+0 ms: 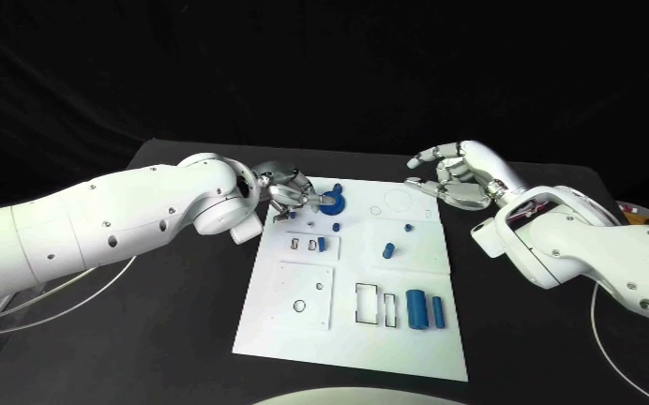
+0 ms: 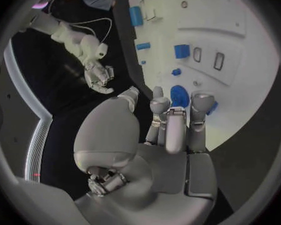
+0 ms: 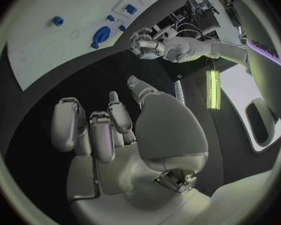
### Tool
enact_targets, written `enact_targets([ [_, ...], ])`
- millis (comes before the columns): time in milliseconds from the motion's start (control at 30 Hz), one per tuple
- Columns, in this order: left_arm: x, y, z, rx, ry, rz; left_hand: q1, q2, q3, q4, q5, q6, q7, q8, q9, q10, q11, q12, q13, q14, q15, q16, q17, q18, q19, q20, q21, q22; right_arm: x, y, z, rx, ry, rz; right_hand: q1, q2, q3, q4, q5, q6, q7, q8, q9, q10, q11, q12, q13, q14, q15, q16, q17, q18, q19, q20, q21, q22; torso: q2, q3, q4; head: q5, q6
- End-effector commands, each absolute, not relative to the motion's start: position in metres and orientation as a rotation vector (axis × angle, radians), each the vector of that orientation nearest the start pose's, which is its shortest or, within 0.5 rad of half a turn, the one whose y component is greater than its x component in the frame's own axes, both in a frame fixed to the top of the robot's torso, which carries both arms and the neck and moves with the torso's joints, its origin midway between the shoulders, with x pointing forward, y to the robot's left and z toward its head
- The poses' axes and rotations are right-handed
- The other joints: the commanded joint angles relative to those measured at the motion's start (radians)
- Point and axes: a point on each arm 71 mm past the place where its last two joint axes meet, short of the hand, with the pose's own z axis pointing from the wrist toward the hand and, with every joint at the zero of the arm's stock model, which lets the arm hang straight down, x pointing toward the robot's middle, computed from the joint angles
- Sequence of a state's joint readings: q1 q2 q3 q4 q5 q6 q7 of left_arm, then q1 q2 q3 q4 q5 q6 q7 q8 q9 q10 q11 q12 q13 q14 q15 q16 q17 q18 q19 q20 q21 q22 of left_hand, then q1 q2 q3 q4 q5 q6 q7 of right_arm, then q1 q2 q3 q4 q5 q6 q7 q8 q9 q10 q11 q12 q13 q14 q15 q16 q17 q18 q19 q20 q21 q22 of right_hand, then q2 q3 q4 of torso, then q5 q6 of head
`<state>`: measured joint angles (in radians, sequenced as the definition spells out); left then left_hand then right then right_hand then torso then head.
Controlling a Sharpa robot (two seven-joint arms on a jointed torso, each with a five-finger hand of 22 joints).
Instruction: Assemble the parts on the task board
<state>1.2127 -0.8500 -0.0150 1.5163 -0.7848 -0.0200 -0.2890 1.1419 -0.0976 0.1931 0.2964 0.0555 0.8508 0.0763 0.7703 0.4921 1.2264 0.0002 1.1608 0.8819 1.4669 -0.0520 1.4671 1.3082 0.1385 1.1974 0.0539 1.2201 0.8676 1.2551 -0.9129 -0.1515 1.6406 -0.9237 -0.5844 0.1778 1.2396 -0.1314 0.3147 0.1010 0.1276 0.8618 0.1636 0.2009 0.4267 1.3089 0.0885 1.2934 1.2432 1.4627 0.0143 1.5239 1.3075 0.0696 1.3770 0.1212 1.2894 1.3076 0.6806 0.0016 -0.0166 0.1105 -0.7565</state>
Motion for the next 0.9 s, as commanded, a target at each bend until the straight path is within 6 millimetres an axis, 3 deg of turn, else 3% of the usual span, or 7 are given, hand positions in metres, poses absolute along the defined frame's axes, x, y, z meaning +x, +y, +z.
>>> enact_targets([
  [33,0.483,0.211,-0.207,-0.251,2.241,-0.535,-0.014,0.006,-0.006,0.000,-0.003,-0.006,-0.005,0.004,0.005,0.009,0.000,0.009,0.012,0.050,-0.006,0.011,0.062,-0.009,0.013,-0.002,0.016,0.022,0.461,-0.212,-0.174,0.308,1.516,1.035,-0.002,0.002,-0.002,0.008,0.010,0.005,0.000,0.007,0.001,0.000,-0.009,-0.001,-0.001,0.072,-0.007,-0.003,0.110,0.007,0.004,-0.008,0.003,0.018,-0.005,0.0055,0.0009,0.001,-0.005],
  [167,0.483,0.204,-0.207,-0.197,2.238,-0.484,-0.017,0.012,-0.006,-0.001,-0.003,-0.010,-0.006,0.003,0.009,0.017,-0.001,0.020,0.027,0.056,-0.007,0.022,0.082,-0.017,0.035,-0.004,0.040,0.064,0.464,-0.218,-0.174,0.320,1.521,1.017,0.000,0.001,-0.002,0.010,0.024,0.002,0.000,0.009,0.001,0.001,-0.009,-0.001,-0.001,0.072,-0.008,-0.003,0.110,0.007,0.006,-0.009,0.004,0.020,-0.005,0.0053,0.0018,0.002,-0.006],
  [200,0.483,0.202,-0.207,-0.183,2.242,-0.476,-0.016,0.012,-0.006,-0.001,-0.003,-0.011,-0.006,0.003,0.009,0.018,-0.001,0.021,0.029,0.057,-0.007,0.022,0.084,-0.017,0.036,-0.004,0.042,0.067,0.464,-0.219,-0.175,0.323,1.522,1.012,0.000,0.001,-0.002,0.010,0.024,0.002,0.000,0.009,0.001,0.001,-0.009,-0.001,-0.001,0.072,-0.008,-0.003,0.110,0.007,0.006,-0.009,0.004,0.020,-0.004,0.0038,0.0013,0.003,-0.006],
  [600,0.479,0.187,-0.210,-0.094,2.299,-0.459,-0.022,0.012,-0.013,-0.001,-0.003,-0.014,-0.006,0.000,0.016,0.033,-0.001,0.042,0.058,0.071,-0.008,0.046,0.130,-0.031,0.080,-0.006,0.089,0.147,0.467,-0.225,-0.176,0.323,1.527,0.979,0.004,-0.001,-0.002,0.013,0.044,-0.001,0.000,0.012,0.001,0.002,-0.010,-0.001,-0.003,0.072,-0.009,-0.004,0.110,0.006,0.007,-0.010,0.004,0.022,-0.003,0.0035,-0.0003,0.006,-0.014],
  [900,0.478,0.179,-0.212,-0.075,2.332,-0.469,-0.043,0.014,-0.025,0.000,-0.003,-0.011,-0.006,-0.002,0.022,0.033,-0.001,0.045,0.059,0.074,-0.008,0.051,0.140,-0.033,0.085,-0.007,0.100,0.161,0.469,-0.226,-0.178,0.327,1.532,0.972,0.009,-0.004,0.000,0.016,0.074,-0.003,0.000,0.016,0.001,0.003,-0.010,-0.001,-0.004,0.073,-0.009,-0.004,0.111,0.006,0.008,-0.010,0.003,0.022,-0.002,0.0043,0.0001,0.004,-0.020],
])
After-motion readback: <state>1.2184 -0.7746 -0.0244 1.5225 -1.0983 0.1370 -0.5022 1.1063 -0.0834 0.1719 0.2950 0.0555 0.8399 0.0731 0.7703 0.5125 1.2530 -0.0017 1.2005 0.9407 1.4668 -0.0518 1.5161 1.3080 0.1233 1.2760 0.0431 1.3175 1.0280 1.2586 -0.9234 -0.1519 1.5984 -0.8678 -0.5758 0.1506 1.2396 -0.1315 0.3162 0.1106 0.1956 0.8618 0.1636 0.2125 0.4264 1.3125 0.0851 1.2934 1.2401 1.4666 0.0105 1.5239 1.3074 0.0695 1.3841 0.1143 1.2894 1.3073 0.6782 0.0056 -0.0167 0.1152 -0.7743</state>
